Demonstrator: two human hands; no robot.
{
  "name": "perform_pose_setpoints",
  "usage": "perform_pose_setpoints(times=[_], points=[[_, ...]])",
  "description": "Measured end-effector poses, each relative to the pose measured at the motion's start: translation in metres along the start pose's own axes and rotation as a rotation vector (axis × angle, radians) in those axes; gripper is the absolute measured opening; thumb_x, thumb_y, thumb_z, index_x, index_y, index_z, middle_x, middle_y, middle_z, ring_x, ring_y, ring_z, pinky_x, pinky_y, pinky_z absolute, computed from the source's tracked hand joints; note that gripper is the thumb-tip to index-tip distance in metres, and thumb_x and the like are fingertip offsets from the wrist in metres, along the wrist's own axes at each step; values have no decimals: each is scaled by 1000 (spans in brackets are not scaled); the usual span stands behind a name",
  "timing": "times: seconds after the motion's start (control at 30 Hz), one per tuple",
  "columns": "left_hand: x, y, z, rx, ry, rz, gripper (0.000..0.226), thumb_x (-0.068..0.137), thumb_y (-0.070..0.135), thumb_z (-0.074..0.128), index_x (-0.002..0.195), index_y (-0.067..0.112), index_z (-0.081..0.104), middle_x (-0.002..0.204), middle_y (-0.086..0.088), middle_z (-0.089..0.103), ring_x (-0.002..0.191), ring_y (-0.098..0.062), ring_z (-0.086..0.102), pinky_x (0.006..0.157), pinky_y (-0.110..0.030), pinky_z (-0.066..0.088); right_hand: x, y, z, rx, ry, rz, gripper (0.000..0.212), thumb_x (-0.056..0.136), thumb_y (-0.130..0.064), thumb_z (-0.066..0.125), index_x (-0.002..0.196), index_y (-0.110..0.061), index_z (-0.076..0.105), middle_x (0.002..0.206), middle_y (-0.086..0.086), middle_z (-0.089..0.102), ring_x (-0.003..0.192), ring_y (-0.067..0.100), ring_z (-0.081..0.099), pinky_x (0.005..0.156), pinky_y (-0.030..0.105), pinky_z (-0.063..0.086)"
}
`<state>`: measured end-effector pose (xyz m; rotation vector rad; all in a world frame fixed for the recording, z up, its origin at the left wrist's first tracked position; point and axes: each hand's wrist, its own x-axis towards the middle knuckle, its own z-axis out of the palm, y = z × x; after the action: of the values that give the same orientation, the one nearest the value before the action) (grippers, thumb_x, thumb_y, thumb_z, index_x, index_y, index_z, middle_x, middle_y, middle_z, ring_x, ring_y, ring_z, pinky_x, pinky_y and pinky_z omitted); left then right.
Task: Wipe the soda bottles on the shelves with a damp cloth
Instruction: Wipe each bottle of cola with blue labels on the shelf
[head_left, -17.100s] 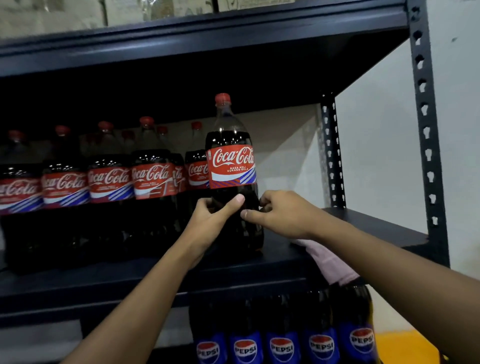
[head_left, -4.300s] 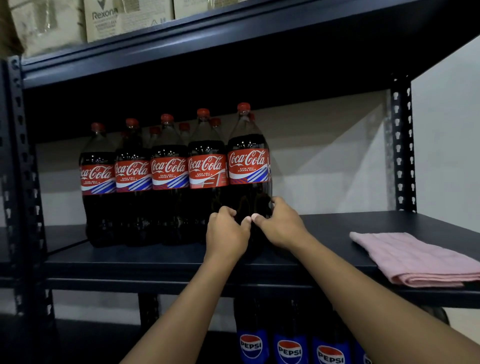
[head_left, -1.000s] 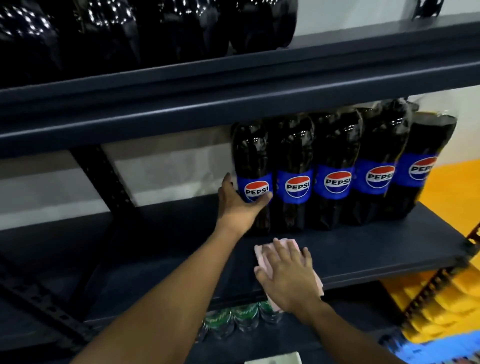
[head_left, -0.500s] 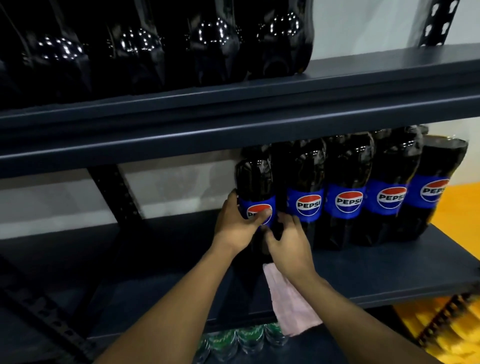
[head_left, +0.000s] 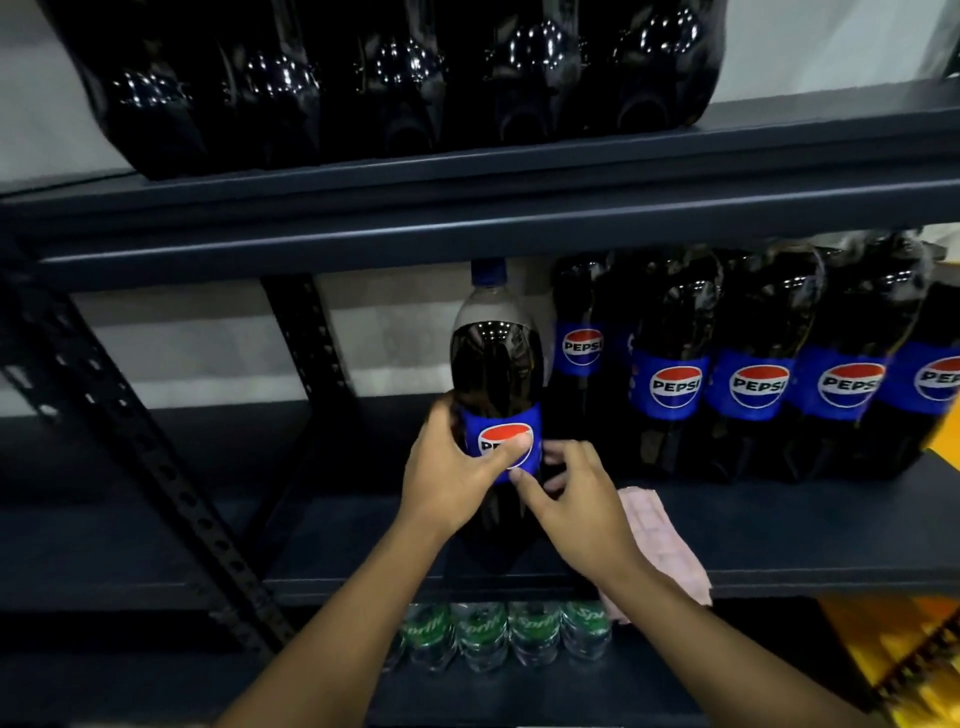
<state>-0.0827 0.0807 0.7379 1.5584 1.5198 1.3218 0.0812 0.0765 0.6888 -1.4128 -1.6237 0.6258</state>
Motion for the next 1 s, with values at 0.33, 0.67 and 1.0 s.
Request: perform_pose_setpoints(times=[0.33,0.67,1.0], points=[[-15,6,1,-11,6,-5,55,72,51,94,110,43,55,115,16,71,96,7,69,83,-22,59,-19,47,-37,-701,-318,84,76,97,-72,36,159,-28,33,168,-6,22,154,23,19,122,44,19],[-18,6,4,-40,-2,-4,60,73,50,93,117,45,52,119,17,68,99,12,66,79,-17,57,-24,68,-30,-851,-340,99,77,97,-64,8,164,-28,19,172,-12,8,157,23,9,119,45,18],[-18,3,3,-31,2,-16,60,73,52,93,118,45,53,121,16,69,100,7,68,85,-23,60,-25,22,-29,266,-65,301,51,103,-39,22,142,-48,52,148,-21,51,138,2,48,120,37,33]])
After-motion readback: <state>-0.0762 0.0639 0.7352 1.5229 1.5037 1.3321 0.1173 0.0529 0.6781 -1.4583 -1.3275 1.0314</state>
